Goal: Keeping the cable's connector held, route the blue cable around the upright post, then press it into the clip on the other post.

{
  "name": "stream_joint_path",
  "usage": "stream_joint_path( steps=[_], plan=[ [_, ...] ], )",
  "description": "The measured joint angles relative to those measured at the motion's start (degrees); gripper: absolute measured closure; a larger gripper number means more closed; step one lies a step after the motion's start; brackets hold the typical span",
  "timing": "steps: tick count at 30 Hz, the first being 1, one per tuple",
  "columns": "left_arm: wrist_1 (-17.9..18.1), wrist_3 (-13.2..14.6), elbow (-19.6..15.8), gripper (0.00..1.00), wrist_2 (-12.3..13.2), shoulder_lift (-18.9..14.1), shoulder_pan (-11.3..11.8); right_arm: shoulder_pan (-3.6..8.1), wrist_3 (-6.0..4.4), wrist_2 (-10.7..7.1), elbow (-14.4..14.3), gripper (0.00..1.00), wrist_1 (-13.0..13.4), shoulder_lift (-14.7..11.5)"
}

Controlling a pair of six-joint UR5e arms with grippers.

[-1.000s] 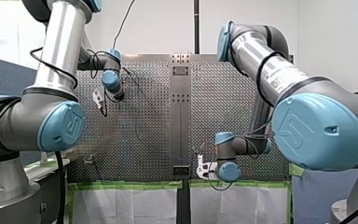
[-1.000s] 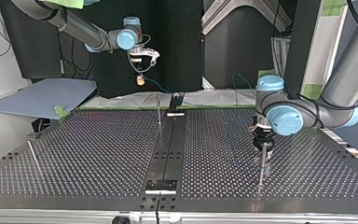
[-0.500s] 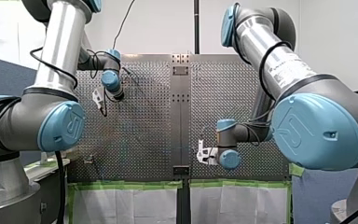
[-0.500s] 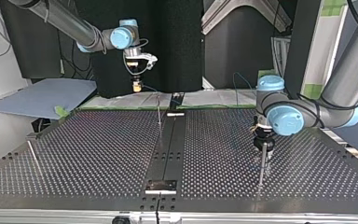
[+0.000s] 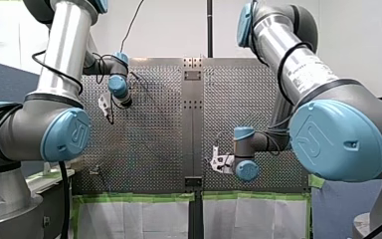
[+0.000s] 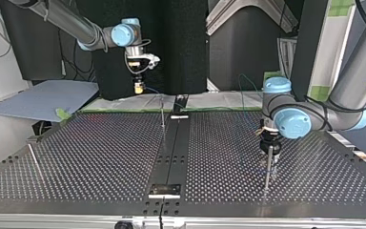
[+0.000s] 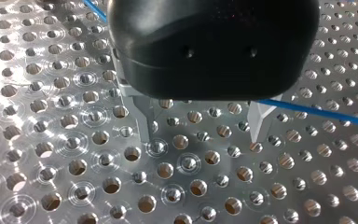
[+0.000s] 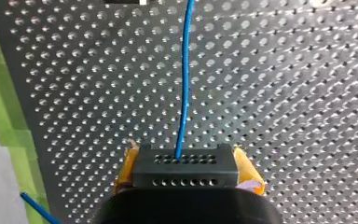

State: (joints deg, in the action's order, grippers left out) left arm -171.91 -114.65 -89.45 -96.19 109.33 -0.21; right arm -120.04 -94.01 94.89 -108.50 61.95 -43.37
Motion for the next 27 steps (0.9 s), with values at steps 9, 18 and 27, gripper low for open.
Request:
stream_joint_path(
  steps=[9, 18, 27],
  plan=[
    [-0.67, -0.97, 0.0, 0.0, -0.83, -0.03, 0.01, 0.02, -0.05, -0.66, -0.03, 1.0, 0.96, 2.79],
    [-1.81, -5.74, 0.0, 0.0, -1.03, -0.03, 0.18, 0.02, -0.05, -1.01, -0.02, 1.0, 1.56, 3.89],
    [-1.09, -10.13, -1.31, 0.0, 2.73, -0.03, 1.04, 0.09, -0.05, -0.99, -0.02, 1.0, 2.41, 5.34]
  ],
)
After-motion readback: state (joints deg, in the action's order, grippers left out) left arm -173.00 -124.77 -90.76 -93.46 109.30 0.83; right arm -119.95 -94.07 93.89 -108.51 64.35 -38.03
